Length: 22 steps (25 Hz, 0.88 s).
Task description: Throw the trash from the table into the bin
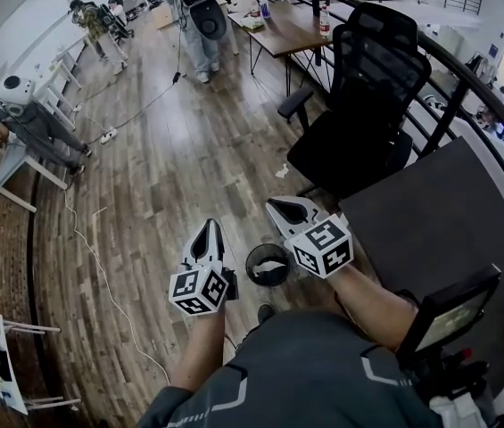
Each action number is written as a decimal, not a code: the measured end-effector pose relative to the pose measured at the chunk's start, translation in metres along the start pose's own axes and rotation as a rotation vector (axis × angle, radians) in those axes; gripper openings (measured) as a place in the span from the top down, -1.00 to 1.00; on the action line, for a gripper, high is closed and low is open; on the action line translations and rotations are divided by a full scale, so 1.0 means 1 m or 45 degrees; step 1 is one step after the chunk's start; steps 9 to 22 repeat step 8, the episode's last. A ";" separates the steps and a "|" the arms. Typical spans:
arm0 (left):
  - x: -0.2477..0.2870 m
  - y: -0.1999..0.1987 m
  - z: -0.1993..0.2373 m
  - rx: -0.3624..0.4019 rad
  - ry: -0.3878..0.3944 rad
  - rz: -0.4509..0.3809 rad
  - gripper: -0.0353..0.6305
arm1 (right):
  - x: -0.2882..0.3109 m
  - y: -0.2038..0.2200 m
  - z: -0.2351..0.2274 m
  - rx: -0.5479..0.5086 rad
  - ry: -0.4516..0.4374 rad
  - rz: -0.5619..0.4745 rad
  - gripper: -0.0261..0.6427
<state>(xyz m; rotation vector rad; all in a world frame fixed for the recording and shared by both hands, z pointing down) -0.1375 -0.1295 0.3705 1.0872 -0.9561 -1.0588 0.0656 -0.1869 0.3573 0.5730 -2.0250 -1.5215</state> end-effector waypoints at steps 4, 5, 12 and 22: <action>-0.002 -0.001 0.001 -0.001 -0.003 0.002 0.87 | 0.001 0.000 0.003 -0.011 -0.012 0.001 0.89; -0.002 -0.001 0.001 -0.001 -0.006 0.002 0.87 | 0.001 0.000 0.003 -0.014 -0.014 0.003 0.89; -0.003 0.000 0.002 0.001 -0.014 0.002 0.87 | 0.003 0.000 0.004 -0.022 -0.019 0.009 0.89; -0.003 0.000 0.002 0.001 -0.014 0.002 0.87 | 0.003 0.000 0.004 -0.022 -0.019 0.009 0.89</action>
Point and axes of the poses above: the fingertips, and each gripper's own axes: x forward along the fingers, z to its left, y out of its underside, the point moved 7 cm from there along -x, backward along the fingers, and after that the axes turned 4 degrees about x, right-handed, at the moved point
